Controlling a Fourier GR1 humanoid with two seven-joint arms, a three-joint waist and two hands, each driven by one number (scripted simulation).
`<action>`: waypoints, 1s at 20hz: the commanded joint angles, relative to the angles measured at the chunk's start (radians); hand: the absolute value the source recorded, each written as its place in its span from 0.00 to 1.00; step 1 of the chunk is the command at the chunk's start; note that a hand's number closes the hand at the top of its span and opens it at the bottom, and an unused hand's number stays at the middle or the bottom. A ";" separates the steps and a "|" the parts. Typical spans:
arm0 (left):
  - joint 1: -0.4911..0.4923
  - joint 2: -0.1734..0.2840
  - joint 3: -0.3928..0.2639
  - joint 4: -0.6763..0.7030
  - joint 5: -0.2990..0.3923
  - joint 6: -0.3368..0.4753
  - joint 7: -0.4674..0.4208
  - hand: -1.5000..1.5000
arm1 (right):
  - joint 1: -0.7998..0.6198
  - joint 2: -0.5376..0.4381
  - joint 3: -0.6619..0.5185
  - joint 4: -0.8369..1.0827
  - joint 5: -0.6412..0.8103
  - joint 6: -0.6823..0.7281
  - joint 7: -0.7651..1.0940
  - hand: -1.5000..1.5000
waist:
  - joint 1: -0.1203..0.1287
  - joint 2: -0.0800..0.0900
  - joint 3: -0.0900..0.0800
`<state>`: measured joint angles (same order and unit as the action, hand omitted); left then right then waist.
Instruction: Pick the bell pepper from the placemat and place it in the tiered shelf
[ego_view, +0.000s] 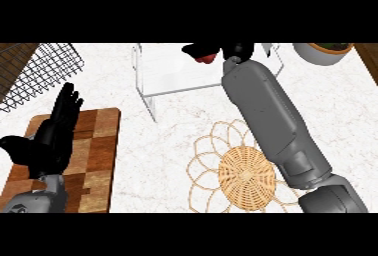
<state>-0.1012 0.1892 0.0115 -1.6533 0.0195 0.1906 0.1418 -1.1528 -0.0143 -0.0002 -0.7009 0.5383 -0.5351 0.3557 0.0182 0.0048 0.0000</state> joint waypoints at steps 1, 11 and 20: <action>0.002 -0.015 -0.002 -0.003 -0.003 0.003 0.002 0.50 | 0.010 0.014 -0.035 -0.005 -0.070 -0.077 -0.106 0.00 | 0.003 0.000 0.000; 0.047 0.017 0.047 -0.057 0.014 -0.010 0.043 0.50 | 0.165 -0.119 -0.054 -0.357 -0.022 -0.027 0.213 0.00 | -0.049 -0.018 0.000; 0.060 -0.017 0.029 -0.032 0.004 -0.015 0.001 0.50 | 0.473 -0.341 -0.149 -0.809 -0.192 0.244 0.309 0.00 | -0.046 -0.013 0.000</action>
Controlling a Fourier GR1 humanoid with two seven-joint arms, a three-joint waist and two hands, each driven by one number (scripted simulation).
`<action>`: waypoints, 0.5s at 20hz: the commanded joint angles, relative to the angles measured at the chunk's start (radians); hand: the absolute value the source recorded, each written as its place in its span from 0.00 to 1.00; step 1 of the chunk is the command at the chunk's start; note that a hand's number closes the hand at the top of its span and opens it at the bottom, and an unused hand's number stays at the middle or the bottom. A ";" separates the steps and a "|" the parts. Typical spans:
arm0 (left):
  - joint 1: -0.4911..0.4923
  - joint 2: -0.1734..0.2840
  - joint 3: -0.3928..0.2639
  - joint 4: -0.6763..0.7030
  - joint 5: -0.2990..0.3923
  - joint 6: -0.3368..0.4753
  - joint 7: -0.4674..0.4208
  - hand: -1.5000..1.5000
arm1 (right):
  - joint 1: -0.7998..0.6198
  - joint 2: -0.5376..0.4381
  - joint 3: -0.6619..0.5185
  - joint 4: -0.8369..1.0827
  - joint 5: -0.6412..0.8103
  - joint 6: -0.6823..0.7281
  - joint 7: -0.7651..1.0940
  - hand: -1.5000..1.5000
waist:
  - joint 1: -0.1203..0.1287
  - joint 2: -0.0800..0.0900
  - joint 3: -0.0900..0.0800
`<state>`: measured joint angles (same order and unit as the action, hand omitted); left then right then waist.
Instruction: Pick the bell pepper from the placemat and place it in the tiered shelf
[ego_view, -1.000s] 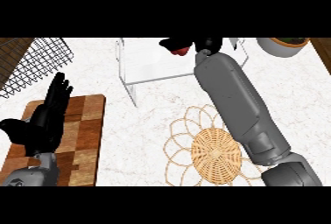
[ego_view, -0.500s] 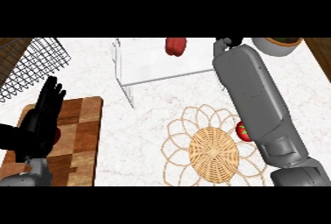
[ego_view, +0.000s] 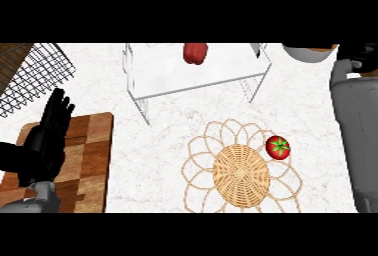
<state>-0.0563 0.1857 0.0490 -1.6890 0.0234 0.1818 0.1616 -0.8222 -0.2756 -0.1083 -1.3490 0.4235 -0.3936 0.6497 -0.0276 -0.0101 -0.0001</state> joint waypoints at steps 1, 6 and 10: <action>-0.049 -0.011 -0.005 0.020 -0.009 0.007 0.030 0.50 | 0.134 -0.092 -0.066 -0.167 -0.100 0.118 0.022 0.00 | 0.010 0.006 0.000; 0.027 -0.009 -0.015 -0.081 -0.007 -0.010 0.038 0.50 | 0.366 -0.129 -0.136 -0.404 -0.226 0.209 -0.018 0.00 | 0.016 0.004 0.001; -0.053 -0.001 0.031 0.033 0.018 -0.038 0.013 0.50 | 0.394 -0.170 -0.221 -0.394 -0.316 0.275 -0.081 0.00 | 0.022 0.009 0.000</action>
